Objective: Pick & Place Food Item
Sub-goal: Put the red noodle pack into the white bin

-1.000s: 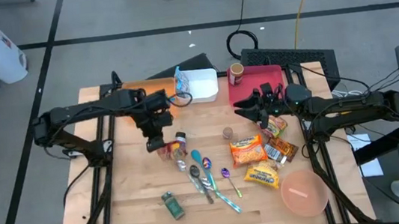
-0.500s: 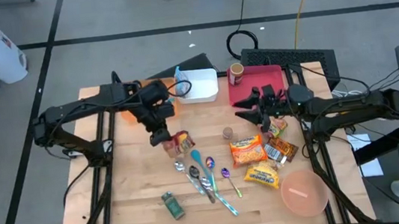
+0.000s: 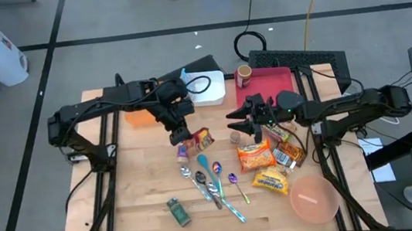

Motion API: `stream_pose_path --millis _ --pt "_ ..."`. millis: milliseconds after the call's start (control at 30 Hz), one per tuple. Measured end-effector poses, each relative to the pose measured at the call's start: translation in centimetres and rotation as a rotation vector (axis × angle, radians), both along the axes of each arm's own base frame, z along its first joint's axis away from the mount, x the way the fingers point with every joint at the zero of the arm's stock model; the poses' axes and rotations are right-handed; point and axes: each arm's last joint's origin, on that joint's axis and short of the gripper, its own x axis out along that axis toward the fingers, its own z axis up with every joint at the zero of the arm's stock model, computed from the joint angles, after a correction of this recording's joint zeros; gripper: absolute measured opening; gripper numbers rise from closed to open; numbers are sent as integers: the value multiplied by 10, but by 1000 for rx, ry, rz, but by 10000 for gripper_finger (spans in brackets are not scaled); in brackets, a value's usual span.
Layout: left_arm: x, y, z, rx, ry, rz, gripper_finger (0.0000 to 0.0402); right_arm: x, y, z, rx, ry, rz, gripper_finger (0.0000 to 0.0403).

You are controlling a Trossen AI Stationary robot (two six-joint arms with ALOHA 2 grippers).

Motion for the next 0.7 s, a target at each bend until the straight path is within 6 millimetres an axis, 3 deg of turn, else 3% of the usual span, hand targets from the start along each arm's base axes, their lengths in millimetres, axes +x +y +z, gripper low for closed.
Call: stream_pose_path --millis 367,700 --pt "26 -4 8 30 -48 -65 0 17 3 -8 1 -11 43 201" --pt "36 -2 10 50 -80 -97 0 23 7 -14 23 -14 85 201"
